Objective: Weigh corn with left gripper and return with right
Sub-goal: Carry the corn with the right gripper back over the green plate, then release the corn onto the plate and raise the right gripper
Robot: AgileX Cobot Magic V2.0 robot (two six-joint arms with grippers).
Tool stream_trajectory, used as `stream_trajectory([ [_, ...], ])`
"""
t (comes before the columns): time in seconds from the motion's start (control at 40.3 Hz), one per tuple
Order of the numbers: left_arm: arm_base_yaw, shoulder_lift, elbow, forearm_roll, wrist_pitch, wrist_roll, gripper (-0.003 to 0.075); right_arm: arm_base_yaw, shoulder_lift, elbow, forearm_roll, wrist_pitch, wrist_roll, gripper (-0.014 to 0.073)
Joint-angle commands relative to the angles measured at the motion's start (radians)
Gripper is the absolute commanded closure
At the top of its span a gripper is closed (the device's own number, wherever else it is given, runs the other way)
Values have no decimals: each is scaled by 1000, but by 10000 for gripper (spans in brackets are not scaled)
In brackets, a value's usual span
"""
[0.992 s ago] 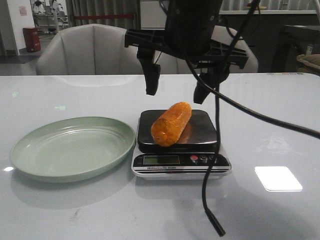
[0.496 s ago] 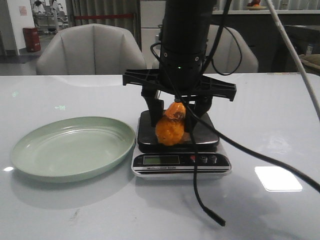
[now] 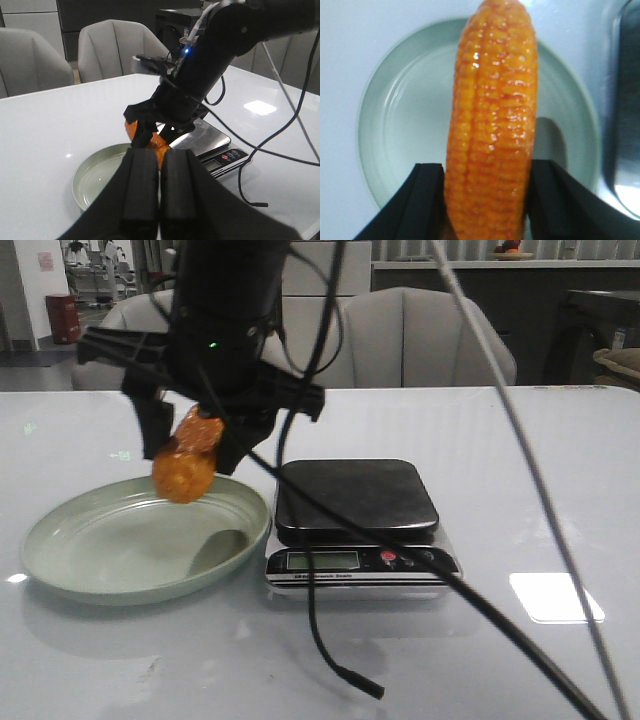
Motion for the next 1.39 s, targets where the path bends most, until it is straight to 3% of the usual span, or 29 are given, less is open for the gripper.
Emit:
stream_trajectory([
  [0.0, 1, 11, -24, 6, -75, -4, 588, 12, -16, -57, -4, -44, -20, 407],
  [0.074, 1, 11, -24, 6, -75, -4, 588, 20, 11, -77, 6, -41, -20, 340],
  [0.322, 1, 11, -24, 6, -75, -4, 588, 20, 52, -89, 88, -45, -20, -23],
  [0.521, 1, 11, -24, 6, -75, -4, 589, 9, 33, -113, 91, 15, -23, -13],
  [0.645, 1, 11, -24, 6, -75, -4, 589, -12, -5, -146, 95, 108, -101, -13],
  [0.794, 1, 11, -24, 6, -75, -4, 588, -69, -77, -159, 170, 240, -316, -13],
  [0.943, 1, 11, -24, 6, -75, -4, 589, -167, -151, -158, 313, 387, -616, -13],
  [1.091, 1, 11, -24, 6, -75, -4, 589, -246, -231, -131, 353, 487, -797, -13],
  [1.364, 1, 11, -24, 6, -77, -4, 589, -414, -484, 152, 353, 374, -910, -13],
])
